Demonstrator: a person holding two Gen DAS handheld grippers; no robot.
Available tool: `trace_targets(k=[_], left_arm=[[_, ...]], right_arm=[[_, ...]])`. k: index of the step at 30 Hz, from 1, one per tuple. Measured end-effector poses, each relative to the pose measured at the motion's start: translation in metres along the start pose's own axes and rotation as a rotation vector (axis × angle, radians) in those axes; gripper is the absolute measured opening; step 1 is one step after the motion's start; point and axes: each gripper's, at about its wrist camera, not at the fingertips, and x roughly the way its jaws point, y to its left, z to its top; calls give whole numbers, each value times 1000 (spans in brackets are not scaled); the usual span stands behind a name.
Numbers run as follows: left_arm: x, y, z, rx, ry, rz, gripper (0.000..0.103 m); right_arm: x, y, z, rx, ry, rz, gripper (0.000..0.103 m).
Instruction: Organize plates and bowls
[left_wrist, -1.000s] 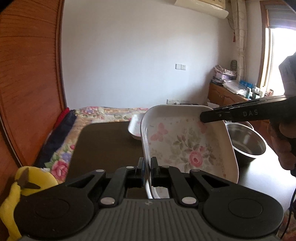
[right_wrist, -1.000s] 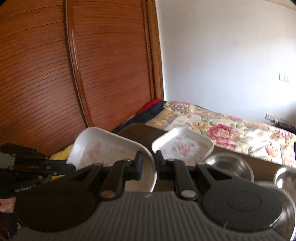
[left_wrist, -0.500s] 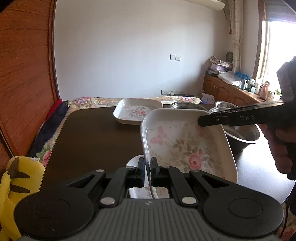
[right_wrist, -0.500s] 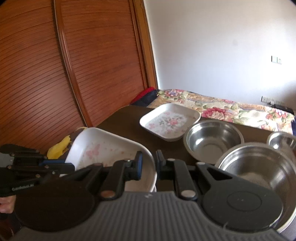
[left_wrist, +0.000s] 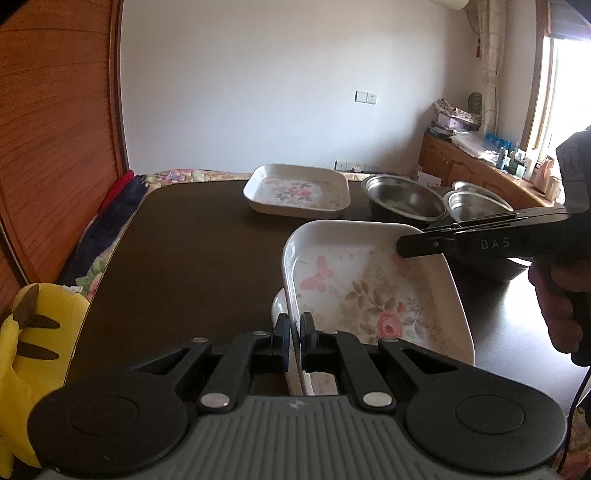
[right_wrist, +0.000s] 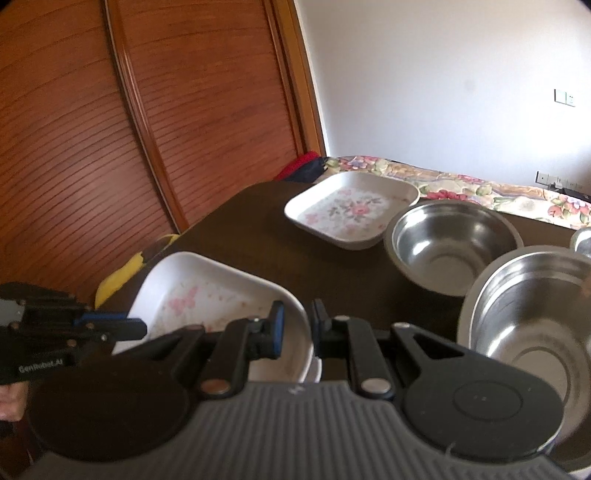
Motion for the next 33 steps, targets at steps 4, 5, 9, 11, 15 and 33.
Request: trace_targets(k=[4, 5, 9, 11, 15, 33], left_arm=[[6, 2, -3, -5, 5, -1, 13], [8, 2, -3, -7, 7, -1, 13], [14, 2, -6, -14, 17, 2, 14], [15, 3, -9, -16, 19, 5, 14], [18, 2, -15, -14, 17, 13, 15], [31, 2, -18, 54, -1, 45, 17]], right_arm=[[5, 0, -3, -2, 9, -6, 17], [6, 0, -4, -6, 12, -8, 17], [10, 0, -8, -11, 23, -18, 17], [12, 0, -9, -15, 29, -21, 17], [16, 1, -10, -24, 36, -22, 18], [21, 12, -22, -66, 15, -74, 18]])
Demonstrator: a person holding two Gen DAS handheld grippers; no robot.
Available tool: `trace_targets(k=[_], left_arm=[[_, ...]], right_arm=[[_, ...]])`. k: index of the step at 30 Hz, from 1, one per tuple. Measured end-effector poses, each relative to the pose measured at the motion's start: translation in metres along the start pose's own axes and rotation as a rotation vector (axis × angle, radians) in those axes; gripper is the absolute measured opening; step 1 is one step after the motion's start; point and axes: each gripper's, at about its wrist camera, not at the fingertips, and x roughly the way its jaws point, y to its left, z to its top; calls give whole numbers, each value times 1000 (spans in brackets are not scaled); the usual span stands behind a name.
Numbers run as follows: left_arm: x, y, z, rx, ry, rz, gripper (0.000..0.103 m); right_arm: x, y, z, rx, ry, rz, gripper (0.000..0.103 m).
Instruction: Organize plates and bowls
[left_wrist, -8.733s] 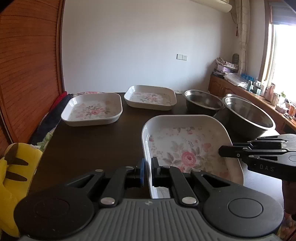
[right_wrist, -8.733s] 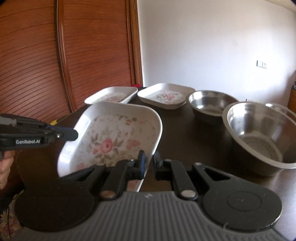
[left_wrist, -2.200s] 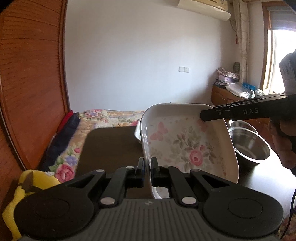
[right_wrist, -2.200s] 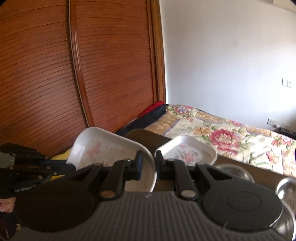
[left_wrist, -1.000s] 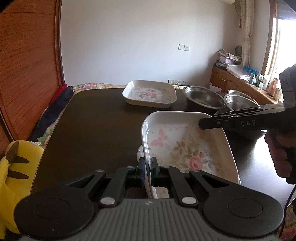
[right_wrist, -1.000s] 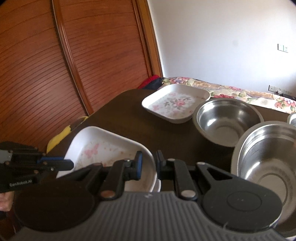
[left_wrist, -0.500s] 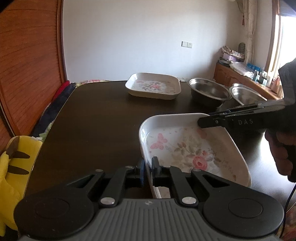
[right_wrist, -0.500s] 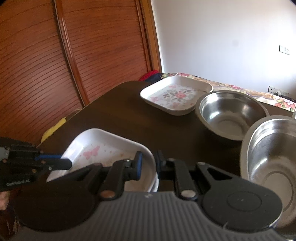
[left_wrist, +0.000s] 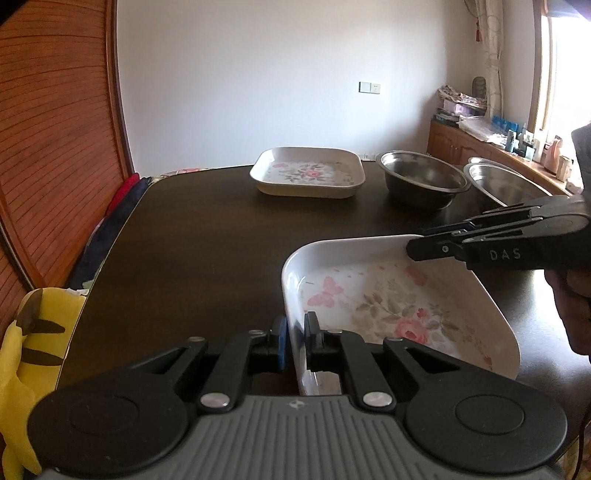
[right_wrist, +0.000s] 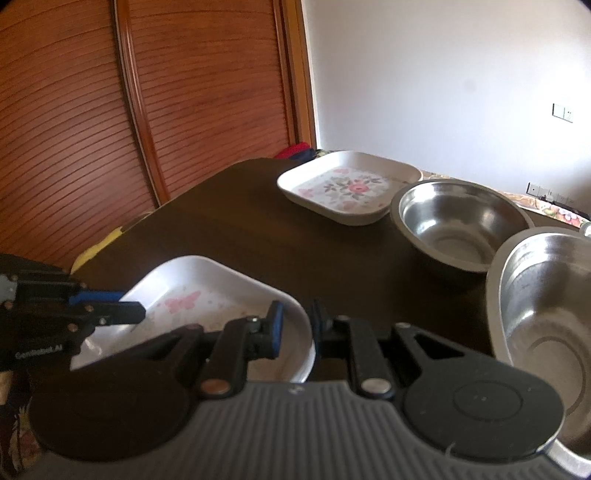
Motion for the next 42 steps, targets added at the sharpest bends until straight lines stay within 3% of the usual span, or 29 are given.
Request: trace_targets(k=[12, 15, 16, 20, 23, 25, 27, 32, 37, 42], left_arm=[[-3, 6, 0, -26, -1, -24, 17], [-7, 8, 3, -38, -18, -25, 19], [-10, 9, 4, -40, -26, -23, 22], [-24, 7, 10, -28, -88, 0, 60], [-33, 5, 12, -18, -122, 12, 70], [-37, 3, 13, -19, -143, 10, 84], [-40, 1, 13, -11, -165, 16, 93], [-44, -1, 13, -21, -202, 10, 99], [-44, -3, 17, -9, -203, -1, 99], [-41, 2, 33, -7, -208, -2, 100]], right_arm=[[2, 10, -3, -17, -26, -40, 20], [-4, 10, -2, 1, -73, -33, 23], [-7, 9, 0, 4, -89, -27, 26], [-23, 13, 3, -19, -128, -28, 31], [-38, 17, 1, -39, -164, -40, 44], [-47, 20, -2, -43, -181, -42, 55], [-52, 22, -4, -45, -197, -53, 60], [-66, 24, -9, -46, -231, -75, 75], [-74, 26, -8, -71, -272, -79, 103], [-75, 25, 4, -88, -267, -99, 103]])
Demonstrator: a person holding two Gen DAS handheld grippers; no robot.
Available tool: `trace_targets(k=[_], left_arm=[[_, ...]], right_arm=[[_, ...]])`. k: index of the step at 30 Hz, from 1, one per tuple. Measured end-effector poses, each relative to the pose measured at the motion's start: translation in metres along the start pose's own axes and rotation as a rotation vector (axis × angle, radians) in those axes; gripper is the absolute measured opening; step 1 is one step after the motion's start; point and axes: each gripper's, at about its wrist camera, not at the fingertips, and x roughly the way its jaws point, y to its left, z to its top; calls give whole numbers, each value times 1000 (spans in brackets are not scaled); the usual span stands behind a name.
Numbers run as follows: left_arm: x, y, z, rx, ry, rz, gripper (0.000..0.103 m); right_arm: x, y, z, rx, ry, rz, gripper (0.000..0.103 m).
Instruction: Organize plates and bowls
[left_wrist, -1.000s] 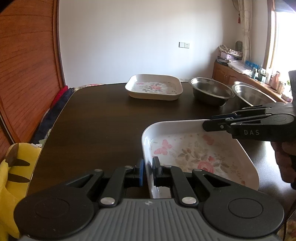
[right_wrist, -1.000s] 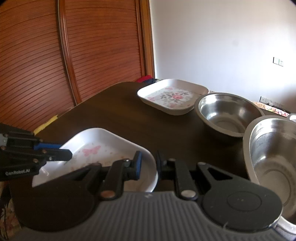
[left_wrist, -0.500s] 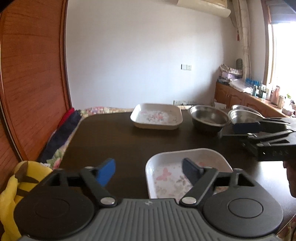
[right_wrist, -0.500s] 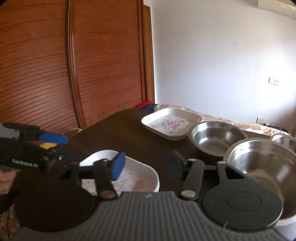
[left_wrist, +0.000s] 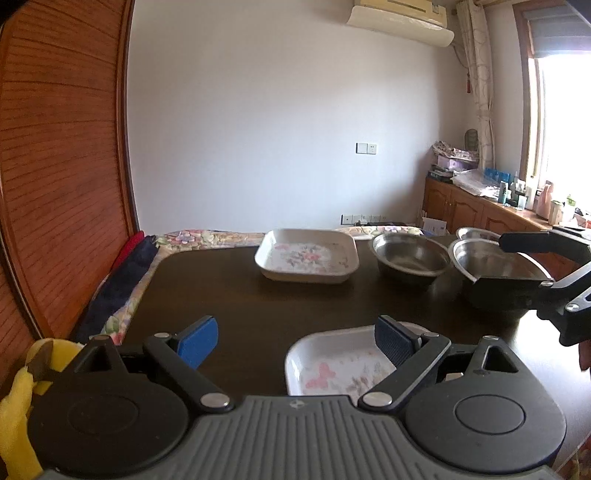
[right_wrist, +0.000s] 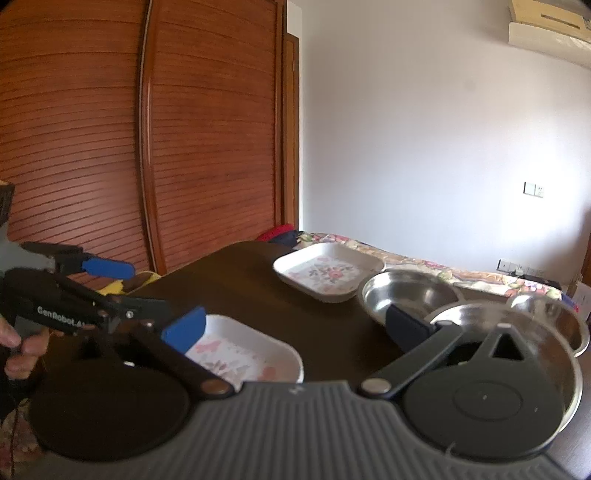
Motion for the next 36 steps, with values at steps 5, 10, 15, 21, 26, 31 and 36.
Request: trace_targets(k=[5, 10, 15, 21, 26, 31, 36], left_arm=[[17, 7, 20, 14, 12, 1, 100], [38, 19, 38, -4, 46, -32, 100], [60, 25, 51, 21, 68, -34, 98], [90, 34, 69, 38, 96, -45, 98], [119, 46, 79, 33, 139, -61, 91], [147, 57, 87, 35, 177, -65, 84], [173, 65, 90, 36, 209, -67, 78]], right_arm=[[9, -2, 22, -16, 4, -22, 103], [30, -9, 46, -28, 27, -15, 103], [53, -22, 63, 19, 83, 43, 103], [78, -27, 79, 19, 124, 62, 99], [101, -27, 94, 35, 167, 83, 90], [134, -31, 102, 52, 230, 84, 83], [168, -41, 106, 50, 295, 59, 81]])
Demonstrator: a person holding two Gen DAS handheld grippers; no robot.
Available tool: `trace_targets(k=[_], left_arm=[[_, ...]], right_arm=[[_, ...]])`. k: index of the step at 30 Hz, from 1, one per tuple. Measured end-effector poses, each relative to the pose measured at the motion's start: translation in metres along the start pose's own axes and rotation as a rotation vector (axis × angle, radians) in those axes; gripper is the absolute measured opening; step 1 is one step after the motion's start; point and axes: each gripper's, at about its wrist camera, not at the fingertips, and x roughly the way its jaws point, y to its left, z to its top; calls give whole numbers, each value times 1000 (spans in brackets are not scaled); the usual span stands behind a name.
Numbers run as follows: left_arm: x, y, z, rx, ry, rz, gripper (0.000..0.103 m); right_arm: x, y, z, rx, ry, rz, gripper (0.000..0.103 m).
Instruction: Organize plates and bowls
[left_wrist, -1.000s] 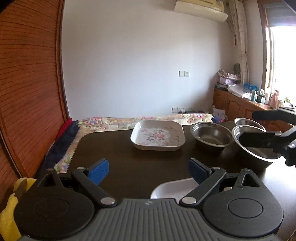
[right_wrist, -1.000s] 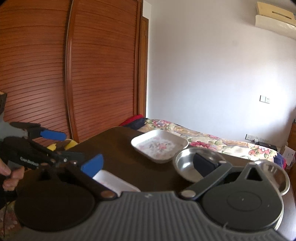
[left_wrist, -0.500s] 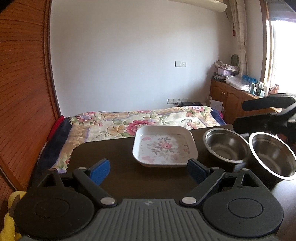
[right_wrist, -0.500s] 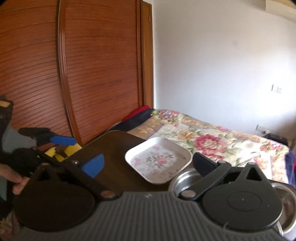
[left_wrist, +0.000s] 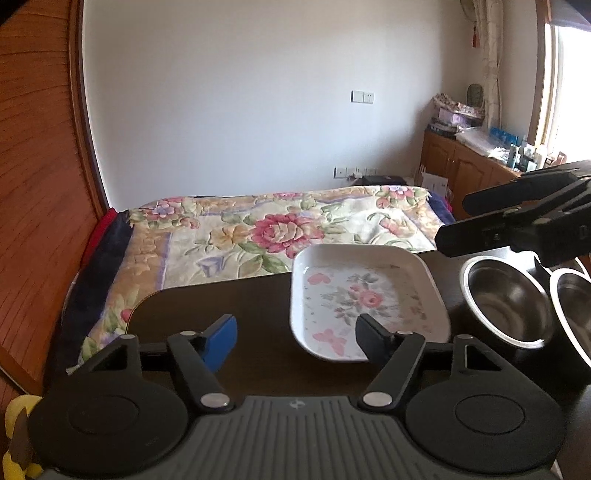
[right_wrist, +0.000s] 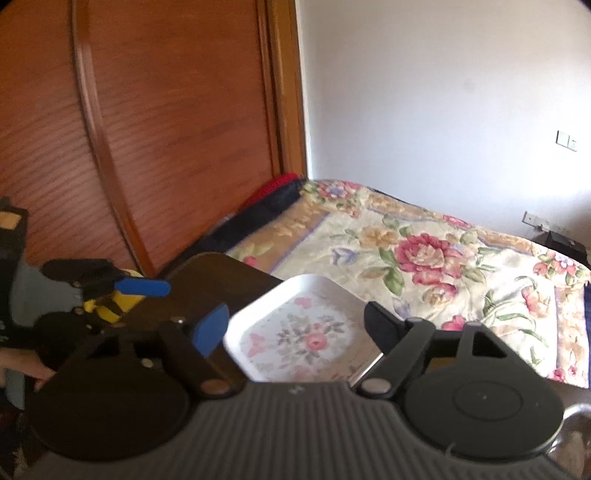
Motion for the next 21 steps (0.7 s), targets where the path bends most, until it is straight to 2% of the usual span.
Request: trace_targets(k=[11, 21], left_arm=[[53, 16, -1, -28, 65, -24, 75], [70, 25, -8, -76, 81, -52, 71]], right_arm=[[54, -27, 8, 55, 110, -41, 80], [93, -49, 1, 96, 197, -73, 80]])
